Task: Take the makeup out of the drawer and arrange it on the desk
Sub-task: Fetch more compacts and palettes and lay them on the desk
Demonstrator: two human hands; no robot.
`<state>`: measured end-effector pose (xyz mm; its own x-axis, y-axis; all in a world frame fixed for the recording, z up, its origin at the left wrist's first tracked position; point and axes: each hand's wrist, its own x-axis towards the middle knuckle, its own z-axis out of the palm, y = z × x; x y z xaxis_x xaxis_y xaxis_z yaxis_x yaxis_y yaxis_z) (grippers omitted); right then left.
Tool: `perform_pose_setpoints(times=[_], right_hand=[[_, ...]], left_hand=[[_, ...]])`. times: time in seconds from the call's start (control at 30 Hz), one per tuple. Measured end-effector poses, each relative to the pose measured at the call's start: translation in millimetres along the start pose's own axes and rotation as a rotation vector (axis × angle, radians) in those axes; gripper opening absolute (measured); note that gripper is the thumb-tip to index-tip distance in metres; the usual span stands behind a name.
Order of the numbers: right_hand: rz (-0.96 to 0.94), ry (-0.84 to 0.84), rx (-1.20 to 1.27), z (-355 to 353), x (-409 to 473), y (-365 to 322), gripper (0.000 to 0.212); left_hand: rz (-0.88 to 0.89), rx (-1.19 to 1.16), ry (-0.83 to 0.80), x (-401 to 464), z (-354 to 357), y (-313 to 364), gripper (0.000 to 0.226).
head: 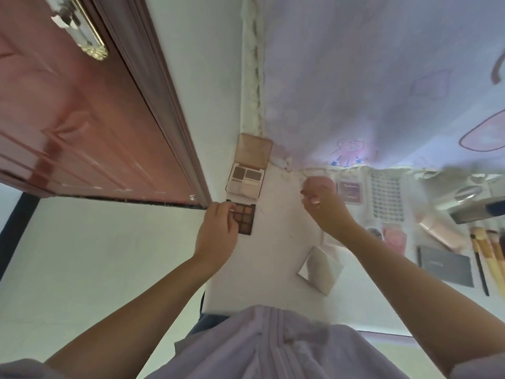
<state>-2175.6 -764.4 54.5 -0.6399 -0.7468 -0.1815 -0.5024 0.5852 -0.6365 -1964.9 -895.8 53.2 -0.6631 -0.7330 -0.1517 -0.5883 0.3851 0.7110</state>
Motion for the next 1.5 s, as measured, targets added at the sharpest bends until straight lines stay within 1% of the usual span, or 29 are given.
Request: perform_pose_setpoints(times=[0.07,0.1,0.13,0.17,0.23,0.27,0.33,0.37,0.4,0.43,0.47,0.5,0.53,0.6,0.63,0.7,0.8,0.97,1.0,1.03,1.1,1.13,1.2,1.23,1.3,1.33,1.4,1.43,1.5], right_hand=[[-0.058,-0.058,-0.162,-13,8,18,0.032],[-0.062,-0.121,-0.279,-18,13,22,0.039],[-0.067,-0.185,-0.402,-21,19,25,0.044],[-0.071,-0.244,-0.517,-24,25,26,0.05],[-0.099,-0.305,-0.684,-28,34,22,0.054],[-0.112,-0.318,-0.725,-30,38,21,0.054],[-0.153,-0.337,-0.781,-32,43,23,0.053],[-0.182,-0.342,-0.8,-32,44,24,0.053],[-0.203,-0.339,-0.786,-32,44,25,0.055],[-0.215,-0.325,-0.72,-31,43,25,0.056],[-0.197,-0.304,-0.6,-31,38,21,0.058],[-0.167,-0.277,-0.448,-33,31,14,0.06],[-0.14,-0.247,-0.298,-34,24,6,0.062],[-0.138,-0.224,-0.101,-37,6,-8,0.061],[-0.153,-0.234,-0.039,-38,-4,-13,0.061],[-0.183,-0.282,0.039,-40,-22,-20,0.06],[-0.207,-0.367,0.076,-43,-37,-25,0.055],[-0.137,-0.519,0.245,-53,-42,-38,0.028],[-0.11,-0.55,0.303,-52,-43,-42,0.022],[-0.056,-0.554,0.39,-49,-43,-45,0.022],[0.092,-0.515,0.565,-38,-43,-51,0.031],[0.129,-0.502,0.597,-29,-45,-53,0.032],[0.104,-0.49,0.486,-6,-46,-55,0.028],[0.081,-0.463,0.38,7,-47,-56,0.022],[0.058,-0.366,0.181,29,-48,-63,0.007],[0.053,-0.327,0.131,39,-49,-67,0.007],[0.038,-0.28,0.065,57,-49,-75,0.015],[0.035,-0.259,0.034,64,-49,-78,0.019],[0.056,-0.22,0.017,75,-47,-82,0.022]], left_hand=[[0.161,-0.043,-0.064,-7,15,20,0.023],[0.208,-0.057,-0.137,-6,25,31,0.026],[0.207,-0.076,-0.218,-2,37,44,0.029],[0.156,-0.1,-0.291,5,48,56,0.034],[-0.055,-0.182,-0.396,27,72,75,0.043],[-0.16,-0.241,-0.423,39,83,81,0.046],[-0.282,-0.382,-0.441,58,99,90,0.044],[-0.309,-0.454,-0.438,65,104,93,0.037],[-0.347,-0.535,-0.436,68,104,97,0.027],[-0.408,-0.641,-0.434,69,102,99,0.021],[-0.486,-0.768,-0.436,67,98,100,0.02],[-0.569,-0.912,-0.469,65,91,100,0.024],[-0.632,-1.058,-0.548,61,83,98,0.033],[-0.673,-1.301,-0.702,47,66,92,0.048],[-0.667,-1.378,-0.735,38,60,89,0.052],[-0.643,-1.46,-0.746,16,49,87,0.056],[-0.627,-1.5,-0.69,-13,44,81,0.058],[-0.678,-1.669,-0.609,-48,33,62,0.054],[-0.694,-1.678,-0.608,-54,29,58,0.053],[-0.708,-1.677,-0.619,-60,25,53,0.052],[-0.736,-1.64,-0.632,-70,16,39,0.05],[-0.745,-1.616,-0.627,-73,11,32,0.049],[-0.735,-1.506,-0.61,-78,0,18,0.044],[-0.723,-1.413,-0.593,-79,-4,10,0.039],[-0.693,-1.178,-0.496,-80,-10,-7,0.032],[-0.671,-1.041,-0.436,-80,-12,-12,0.03],[-0.592,-0.754,-0.341,-80,-17,-20,0.029],[-0.535,-0.628,-0.324,-78,-21,-21,0.03],[-0.425,-0.453,-0.341,-73,-27,-21,0.035]])
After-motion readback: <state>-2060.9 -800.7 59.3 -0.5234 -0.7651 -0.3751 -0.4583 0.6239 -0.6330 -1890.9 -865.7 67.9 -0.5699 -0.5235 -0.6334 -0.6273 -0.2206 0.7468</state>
